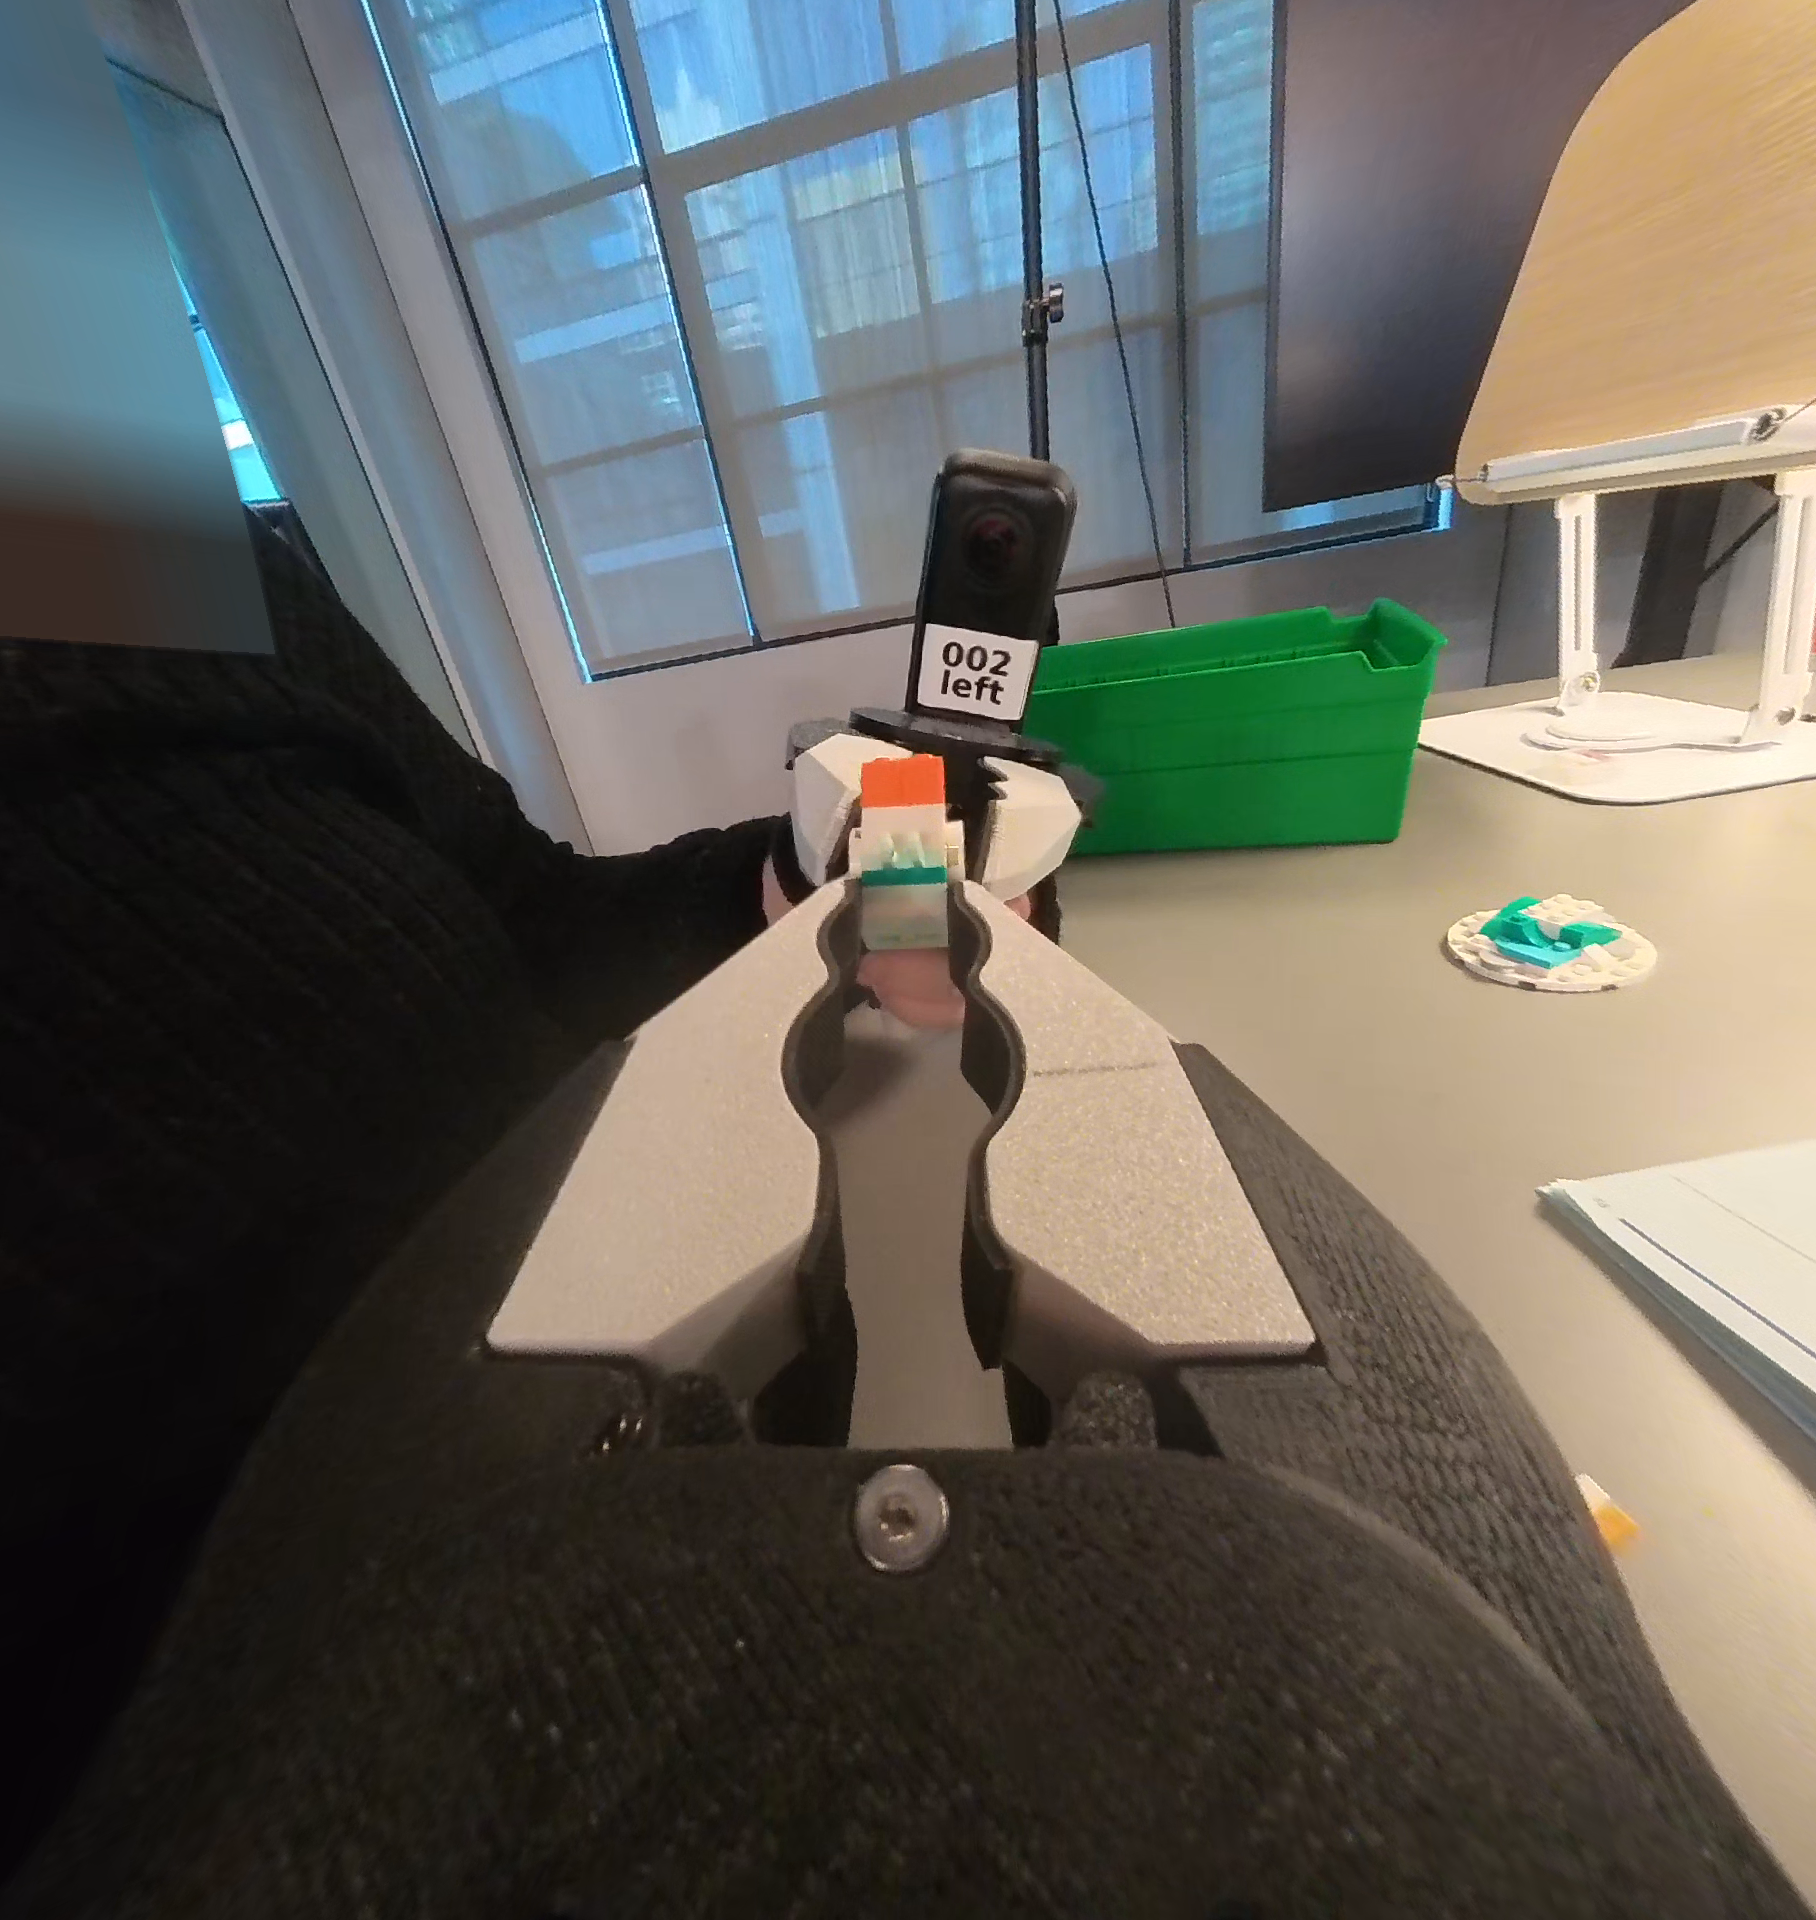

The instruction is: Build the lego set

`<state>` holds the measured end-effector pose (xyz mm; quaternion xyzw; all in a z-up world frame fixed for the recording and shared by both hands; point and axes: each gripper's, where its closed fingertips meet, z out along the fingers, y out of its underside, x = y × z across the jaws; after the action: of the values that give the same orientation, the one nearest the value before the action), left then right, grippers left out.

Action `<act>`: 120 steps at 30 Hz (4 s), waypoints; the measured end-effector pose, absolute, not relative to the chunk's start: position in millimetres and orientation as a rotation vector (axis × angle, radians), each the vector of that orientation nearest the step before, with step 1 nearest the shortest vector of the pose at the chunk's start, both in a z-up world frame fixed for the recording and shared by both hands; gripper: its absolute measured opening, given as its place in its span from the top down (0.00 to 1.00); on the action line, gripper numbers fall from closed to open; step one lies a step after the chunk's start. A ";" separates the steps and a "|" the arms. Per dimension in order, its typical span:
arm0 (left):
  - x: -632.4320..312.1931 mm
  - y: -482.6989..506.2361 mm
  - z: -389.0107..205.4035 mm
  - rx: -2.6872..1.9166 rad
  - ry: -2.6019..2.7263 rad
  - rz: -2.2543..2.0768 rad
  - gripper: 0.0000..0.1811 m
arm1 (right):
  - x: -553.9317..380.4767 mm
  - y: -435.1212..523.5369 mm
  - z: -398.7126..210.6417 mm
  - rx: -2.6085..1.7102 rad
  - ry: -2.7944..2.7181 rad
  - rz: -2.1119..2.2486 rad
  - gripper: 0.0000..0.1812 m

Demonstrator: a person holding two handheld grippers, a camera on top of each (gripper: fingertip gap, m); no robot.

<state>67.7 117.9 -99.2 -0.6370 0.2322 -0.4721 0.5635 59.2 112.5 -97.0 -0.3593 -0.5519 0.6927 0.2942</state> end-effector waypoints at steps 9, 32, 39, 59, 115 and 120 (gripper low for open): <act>47.0 135.3 -113.4 -1.586 0.460 -0.973 0.87 | 57.1 135.0 -98.0 -0.983 -1.460 1.618 0.81; 23.8 165.5 -163.6 -1.804 0.764 -0.448 0.87 | 62.5 182.6 -193.0 -0.953 -2.401 0.560 0.73; 16.8 159.5 -175.5 -1.825 0.800 -0.424 0.87 | 65.5 193.7 -203.7 -0.938 -2.667 0.522 0.72; 29.9 160.8 -188.0 -1.938 0.791 -0.545 0.87 | 58.9 181.5 -213.2 -1.092 -2.609 0.715 0.82; 40.5 168.4 -195.1 -2.068 0.899 -0.066 0.66 | 112.7 256.4 -93.7 -0.818 -1.126 0.727 0.69; 51.7 174.3 -208.4 -2.238 0.760 -0.177 0.74 | 111.7 252.7 -96.3 -0.739 -1.159 0.597 0.68</act>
<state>51.7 174.3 -208.4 -0.8749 0.2970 -0.0690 0.3761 111.7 252.7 -96.3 -0.3358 -0.5269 0.2714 0.7321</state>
